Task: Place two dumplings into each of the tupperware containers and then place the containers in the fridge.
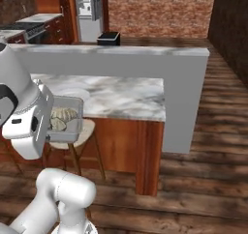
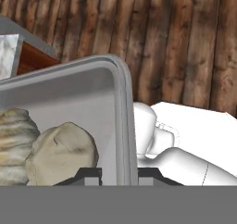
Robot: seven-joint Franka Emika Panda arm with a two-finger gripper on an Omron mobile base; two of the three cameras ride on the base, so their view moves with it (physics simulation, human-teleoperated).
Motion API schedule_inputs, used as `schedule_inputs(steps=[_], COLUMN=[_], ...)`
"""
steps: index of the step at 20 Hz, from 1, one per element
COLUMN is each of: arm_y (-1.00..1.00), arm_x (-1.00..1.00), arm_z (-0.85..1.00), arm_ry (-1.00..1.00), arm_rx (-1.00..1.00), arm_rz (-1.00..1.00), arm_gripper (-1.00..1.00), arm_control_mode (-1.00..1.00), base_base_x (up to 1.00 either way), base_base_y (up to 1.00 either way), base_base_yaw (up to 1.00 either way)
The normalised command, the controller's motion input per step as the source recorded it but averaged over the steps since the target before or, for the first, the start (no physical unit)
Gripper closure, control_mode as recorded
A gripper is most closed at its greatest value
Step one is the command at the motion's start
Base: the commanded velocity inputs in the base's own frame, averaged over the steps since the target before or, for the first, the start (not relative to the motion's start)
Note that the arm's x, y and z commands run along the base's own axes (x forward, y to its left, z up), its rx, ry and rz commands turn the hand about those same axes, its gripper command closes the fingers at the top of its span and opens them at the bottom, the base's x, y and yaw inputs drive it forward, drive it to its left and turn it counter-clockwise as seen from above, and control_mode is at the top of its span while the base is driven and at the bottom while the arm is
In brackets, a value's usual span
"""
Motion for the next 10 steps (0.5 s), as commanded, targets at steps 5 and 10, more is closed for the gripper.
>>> schedule_inputs(steps=[5, 10], arm_y=[0.0, 0.0], arm_x=[0.0, 0.0], arm_z=[0.0, 0.0], arm_ry=[0.0, 0.0], arm_rx=[0.0, 0.0], arm_rz=[0.0, 0.0], arm_gripper=[1.0, 1.0], arm_control_mode=[1.0, 1.0], base_base_x=[0.02, 0.03], base_base_y=[-0.98, -1.0], base_base_yaw=[0.03, 0.06])
